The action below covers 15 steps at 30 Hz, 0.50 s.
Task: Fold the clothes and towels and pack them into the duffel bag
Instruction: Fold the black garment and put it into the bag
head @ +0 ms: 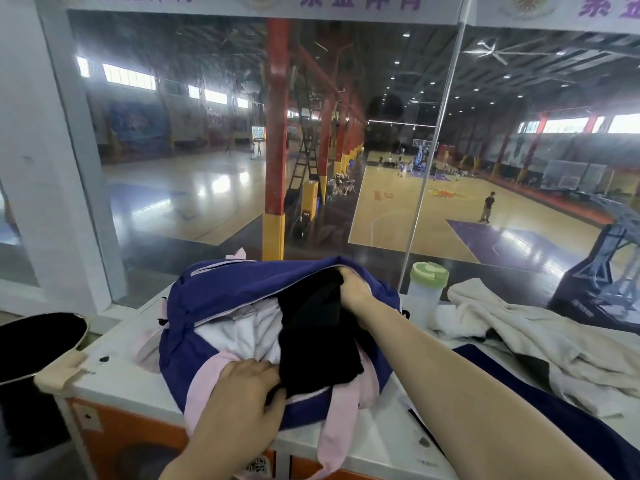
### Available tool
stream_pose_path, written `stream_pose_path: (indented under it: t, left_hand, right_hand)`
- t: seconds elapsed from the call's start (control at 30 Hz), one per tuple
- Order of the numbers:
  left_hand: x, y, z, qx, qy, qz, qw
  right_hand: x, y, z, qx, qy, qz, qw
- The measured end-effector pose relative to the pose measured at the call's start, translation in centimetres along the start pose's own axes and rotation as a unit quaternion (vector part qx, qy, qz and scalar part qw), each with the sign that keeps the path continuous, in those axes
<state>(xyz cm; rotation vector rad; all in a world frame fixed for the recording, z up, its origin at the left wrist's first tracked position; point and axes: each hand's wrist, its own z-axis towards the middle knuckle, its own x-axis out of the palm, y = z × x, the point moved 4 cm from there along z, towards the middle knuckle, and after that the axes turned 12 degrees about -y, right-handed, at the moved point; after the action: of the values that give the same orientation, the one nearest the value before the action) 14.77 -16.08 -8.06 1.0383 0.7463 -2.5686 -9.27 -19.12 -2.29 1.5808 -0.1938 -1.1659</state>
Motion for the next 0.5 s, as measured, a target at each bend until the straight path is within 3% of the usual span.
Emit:
stream_pose_path:
  t: [0.13, 0.27, 0.4, 0.5]
  left_hand:
    - [-0.4, 0.1, 0.0, 0.016, 0.034, -0.01, 0.999]
    - [-1.1, -0.4, 0.1, 0.018, 0.076, 0.002, 0.997]
    - [-2.6, -1.9, 0.7, 0.005, 0.148, 0.068, 0.987]
    - [-3.2, -2.6, 3.0, -0.007, 0.185, 0.086, 0.979]
  right_hand:
    - [0.4, 0.7, 0.8, -0.178, -0.03, -0.157, 0.971]
    - [1.9, 1.0, 1.9, -0.299, -0.007, -0.294, 0.908]
    - [3.2, 2.4, 0.9, -0.373, 0.04, -0.444, 0.814]
    - [2.8, 1.8, 1.3, -0.373, 0.04, -0.462, 0.803]
